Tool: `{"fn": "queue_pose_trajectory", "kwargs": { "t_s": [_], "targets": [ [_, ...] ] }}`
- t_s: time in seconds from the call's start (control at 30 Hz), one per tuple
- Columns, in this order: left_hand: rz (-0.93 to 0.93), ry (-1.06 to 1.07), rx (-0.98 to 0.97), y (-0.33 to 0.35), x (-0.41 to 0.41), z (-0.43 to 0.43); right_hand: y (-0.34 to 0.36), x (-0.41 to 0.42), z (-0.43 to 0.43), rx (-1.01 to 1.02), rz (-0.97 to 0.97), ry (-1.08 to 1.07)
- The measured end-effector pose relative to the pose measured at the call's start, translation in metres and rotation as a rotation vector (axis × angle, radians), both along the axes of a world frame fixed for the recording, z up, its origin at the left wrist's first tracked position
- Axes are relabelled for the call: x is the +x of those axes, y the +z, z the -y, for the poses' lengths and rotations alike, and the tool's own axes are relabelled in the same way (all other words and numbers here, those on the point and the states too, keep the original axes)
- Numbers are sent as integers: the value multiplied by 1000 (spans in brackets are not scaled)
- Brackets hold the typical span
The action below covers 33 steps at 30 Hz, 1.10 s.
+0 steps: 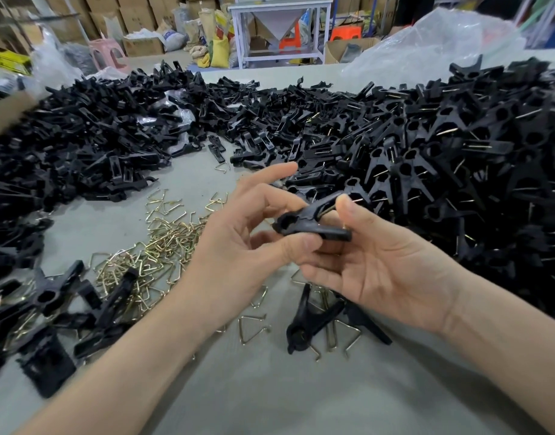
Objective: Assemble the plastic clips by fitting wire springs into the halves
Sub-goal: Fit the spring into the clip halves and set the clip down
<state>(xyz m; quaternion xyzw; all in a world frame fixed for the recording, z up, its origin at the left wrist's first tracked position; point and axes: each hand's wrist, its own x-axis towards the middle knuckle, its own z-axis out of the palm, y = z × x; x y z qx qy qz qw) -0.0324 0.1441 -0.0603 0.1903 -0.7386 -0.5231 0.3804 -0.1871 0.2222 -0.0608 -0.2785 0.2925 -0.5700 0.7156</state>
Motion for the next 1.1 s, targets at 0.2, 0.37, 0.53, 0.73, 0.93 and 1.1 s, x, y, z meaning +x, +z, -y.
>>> {"fn": "queue_pose_trajectory", "kwargs": {
  "t_s": [0.2,0.37,0.53,0.73,0.93,1.1],
  "targets": [
    [62,81,-167,-4,2,2,2,5,0,-42,-17,27],
    [108,142,-402,-7,0,3,5,6,1,-107,-181,-73],
    [54,127,-411,-6,1,1,7,12,-1,-201,-228,-116],
    [51,143,-464,-4,-1,-4,6,19,0,-239,-243,-163],
    [33,115,-428,-4,0,-4,4,22,-2,-261,-281,-221],
    [52,91,-424,-3,0,-3,0,22,-2,-232,-319,-263]
  ]
}}
